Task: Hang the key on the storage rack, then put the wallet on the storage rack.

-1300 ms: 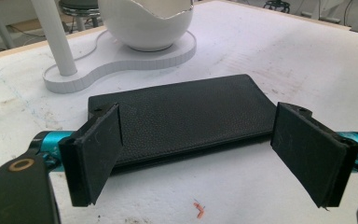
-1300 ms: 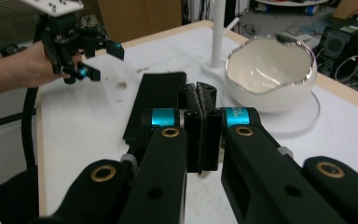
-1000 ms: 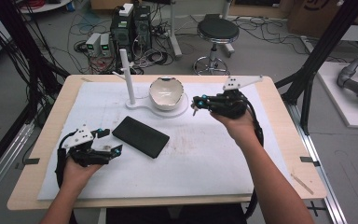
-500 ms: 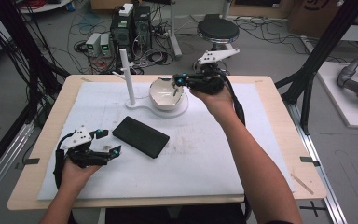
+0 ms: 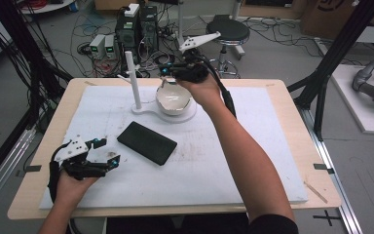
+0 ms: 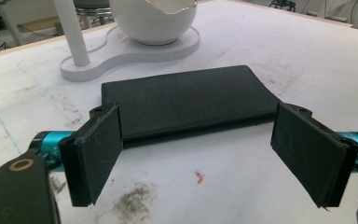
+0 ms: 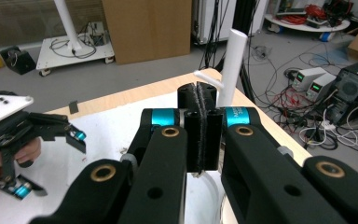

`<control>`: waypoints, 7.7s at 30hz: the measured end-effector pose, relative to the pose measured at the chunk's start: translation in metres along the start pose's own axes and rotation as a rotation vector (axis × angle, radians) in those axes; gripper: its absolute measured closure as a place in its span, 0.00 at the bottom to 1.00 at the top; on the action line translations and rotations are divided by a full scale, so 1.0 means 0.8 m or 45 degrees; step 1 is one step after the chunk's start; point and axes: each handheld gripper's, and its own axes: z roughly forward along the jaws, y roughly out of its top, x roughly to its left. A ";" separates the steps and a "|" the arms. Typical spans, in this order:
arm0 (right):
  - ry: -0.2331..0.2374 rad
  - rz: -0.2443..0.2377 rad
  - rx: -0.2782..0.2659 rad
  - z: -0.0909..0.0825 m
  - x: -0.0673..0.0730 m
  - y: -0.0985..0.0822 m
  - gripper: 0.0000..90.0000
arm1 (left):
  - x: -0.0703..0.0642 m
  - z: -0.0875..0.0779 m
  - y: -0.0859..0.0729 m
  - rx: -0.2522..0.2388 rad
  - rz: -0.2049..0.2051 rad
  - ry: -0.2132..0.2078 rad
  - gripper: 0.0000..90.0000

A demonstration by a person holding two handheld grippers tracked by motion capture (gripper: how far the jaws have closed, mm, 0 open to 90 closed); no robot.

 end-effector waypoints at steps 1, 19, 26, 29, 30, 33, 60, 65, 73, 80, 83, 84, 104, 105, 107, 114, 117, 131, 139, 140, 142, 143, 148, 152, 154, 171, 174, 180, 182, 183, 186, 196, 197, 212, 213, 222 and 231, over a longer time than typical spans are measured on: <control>0.000 -0.005 0.005 0.007 0.001 0.005 1.00 | 0.001 -0.001 0.000 0.003 0.003 0.002 0.18; -0.029 0.013 0.091 0.113 -0.003 0.026 1.00 | 0.001 0.003 -0.001 0.014 0.008 -0.010 0.18; -0.051 -0.010 0.123 0.130 0.000 0.027 1.00 | 0.002 0.004 -0.001 0.015 0.007 -0.014 0.18; -0.071 -0.034 0.131 0.140 0.001 0.028 1.00 | 0.002 0.003 -0.001 0.012 0.004 -0.012 0.18; -0.071 -0.034 0.131 0.140 0.001 0.028 1.00 | 0.002 0.002 -0.001 0.011 0.003 -0.011 0.18; -0.078 -0.033 0.156 0.146 0.006 0.030 1.00 | 0.002 0.002 -0.001 0.010 0.006 -0.014 0.18; -0.116 -0.103 0.194 0.161 0.019 0.029 1.00 | 0.001 0.004 -0.001 0.007 0.004 -0.017 0.18; -0.112 -0.087 0.184 0.156 0.018 0.029 1.00 | 0.002 0.004 -0.001 0.012 0.005 -0.018 0.18; -0.128 -0.050 0.127 0.121 0.015 0.014 0.86 | 0.001 0.007 -0.001 0.026 0.008 -0.023 0.18; -0.113 0.001 0.116 0.066 0.011 -0.018 0.71 | -0.002 0.009 0.000 0.024 0.010 -0.027 0.18; -0.118 0.041 0.107 0.037 0.006 -0.035 0.62 | -0.002 0.010 0.001 0.017 0.010 -0.024 0.18; -0.124 0.057 0.104 0.026 0.004 -0.042 0.59 | -0.002 0.010 0.002 0.013 0.011 -0.026 0.18; -0.292 0.212 -0.009 -0.164 0.016 -0.161 0.38 | -0.006 0.034 0.011 0.024 0.027 -0.060 0.18; -0.301 0.217 -0.032 -0.178 0.021 -0.178 0.36 | -0.006 0.035 0.011 0.023 0.030 -0.068 0.18; -0.297 0.229 -0.053 -0.185 0.024 -0.187 0.36 | -0.006 0.035 0.012 0.013 0.031 -0.086 0.18; -0.330 0.284 -0.101 -0.220 0.040 -0.250 0.31 | -0.005 0.034 0.015 -0.006 0.043 -0.087 0.18; -0.348 0.289 -0.114 -0.230 0.047 -0.282 0.27 | -0.004 0.035 0.015 0.004 0.053 -0.083 0.18; -0.358 0.391 -0.122 -0.227 0.051 -0.337 0.22 | -0.001 0.036 0.012 0.008 0.050 -0.089 0.18; -0.366 0.413 -0.105 -0.226 0.051 -0.344 0.22 | -0.002 0.039 0.014 0.007 0.054 -0.088 0.18; -0.362 0.416 -0.098 -0.226 0.051 -0.344 0.22 | -0.002 0.040 0.014 0.010 0.055 -0.088 0.18; -0.366 0.416 -0.103 -0.226 0.051 -0.344 0.22 | -0.001 0.041 0.014 0.012 0.056 -0.088 0.18; -0.364 0.416 -0.110 -0.227 0.050 -0.343 0.22 | -0.001 0.041 0.014 0.009 0.051 -0.086 0.18; -0.367 0.423 -0.111 -0.225 0.048 -0.338 0.22 | 0.000 0.037 0.013 0.003 0.045 -0.082 0.18; -0.354 0.416 -0.096 -0.215 0.042 -0.326 0.22 | 0.000 0.029 0.011 0.003 0.041 -0.065 0.18; -0.336 0.400 -0.083 -0.208 0.039 -0.318 0.22 | 0.000 0.025 0.010 0.005 0.037 -0.055 0.18; -0.195 0.348 0.083 -0.093 0.010 -0.254 0.22 | -0.002 0.002 0.003 -0.004 0.033 -0.013 0.18; -0.177 0.321 0.108 -0.070 0.010 -0.240 0.22 | -0.003 0.002 0.004 -0.005 0.040 -0.018 0.18; -0.132 0.298 0.164 -0.025 0.012 -0.223 0.22 | -0.002 -0.001 0.003 -0.008 0.036 -0.012 0.18; -0.126 0.301 0.190 -0.012 0.012 -0.222 0.22 | -0.002 -0.002 0.002 -0.006 0.032 -0.010 0.18; -0.120 0.307 0.214 0.002 0.011 -0.220 0.22 | -0.002 -0.003 0.002 -0.006 0.035 -0.011 0.18; -0.109 0.301 0.236 0.020 0.012 -0.218 0.22 | -0.002 -0.002 0.002 -0.004 0.031 -0.013 0.18; -0.029 0.373 0.368 0.067 0.016 -0.233 0.22 | -0.004 -0.001 0.001 0.005 0.036 -0.015 0.18; -0.006 0.389 0.406 0.076 0.018 -0.238 0.22 | -0.004 -0.001 0.001 0.006 0.036 -0.018 0.18; 0.091 0.319 0.526 0.103 0.045 -0.249 0.29 | -0.004 -0.001 0.000 0.006 0.036 -0.014 0.18; 0.098 0.322 0.532 0.103 0.047 -0.249 0.32 | -0.004 -0.001 0.000 0.008 0.037 -0.016 0.18; 0.135 0.363 0.514 0.099 0.045 -0.252 0.51 | -0.006 0.000 0.000 0.018 0.042 -0.011 0.18; 0.084 0.310 0.507 0.090 0.050 -0.246 0.81 | -0.005 -0.001 -0.001 0.027 0.034 -0.004 0.18</control>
